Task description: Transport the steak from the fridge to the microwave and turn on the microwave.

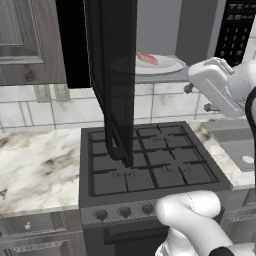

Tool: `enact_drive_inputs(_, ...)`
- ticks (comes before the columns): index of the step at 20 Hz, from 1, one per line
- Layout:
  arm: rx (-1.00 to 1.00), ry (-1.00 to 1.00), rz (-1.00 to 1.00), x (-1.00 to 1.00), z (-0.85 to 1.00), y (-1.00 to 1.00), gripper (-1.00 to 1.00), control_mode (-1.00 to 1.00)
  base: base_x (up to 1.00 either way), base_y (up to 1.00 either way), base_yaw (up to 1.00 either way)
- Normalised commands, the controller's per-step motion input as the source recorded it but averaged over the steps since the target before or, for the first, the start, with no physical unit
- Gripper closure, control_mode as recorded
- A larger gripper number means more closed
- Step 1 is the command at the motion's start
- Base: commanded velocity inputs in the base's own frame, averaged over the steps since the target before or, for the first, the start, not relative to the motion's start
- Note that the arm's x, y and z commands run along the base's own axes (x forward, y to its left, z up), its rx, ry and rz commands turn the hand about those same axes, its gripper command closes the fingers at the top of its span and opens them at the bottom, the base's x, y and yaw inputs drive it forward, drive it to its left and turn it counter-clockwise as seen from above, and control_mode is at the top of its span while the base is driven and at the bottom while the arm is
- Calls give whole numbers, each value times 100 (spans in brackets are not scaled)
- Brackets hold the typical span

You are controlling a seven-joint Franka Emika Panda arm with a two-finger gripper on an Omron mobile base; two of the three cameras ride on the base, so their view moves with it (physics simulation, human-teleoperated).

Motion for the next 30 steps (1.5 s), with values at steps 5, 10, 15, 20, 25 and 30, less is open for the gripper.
enact_drive_inputs(5, 1, 3, 21, -60, 0, 22, -100, -100, 0, 0, 0)
enact_drive_inputs(10, 0, 0, 25, -67, -8, 18, -100, -100, 0, 0, 0)
enact_drive_inputs(15, 0, -10, 23, -58, -18, 29, -100, -100, 0, 0, 0)
enact_drive_inputs(20, 2, -13, 13, -40, -18, 35, -100, -100, 0, 0, 0)
enact_drive_inputs(25, 9, -1, 1, -23, -8, 39, -100, -100, 0, 0, 0)
enact_drive_inputs(30, 9, -1, 0, -18, -12, 45, -100, -100, 0, 0, 0)
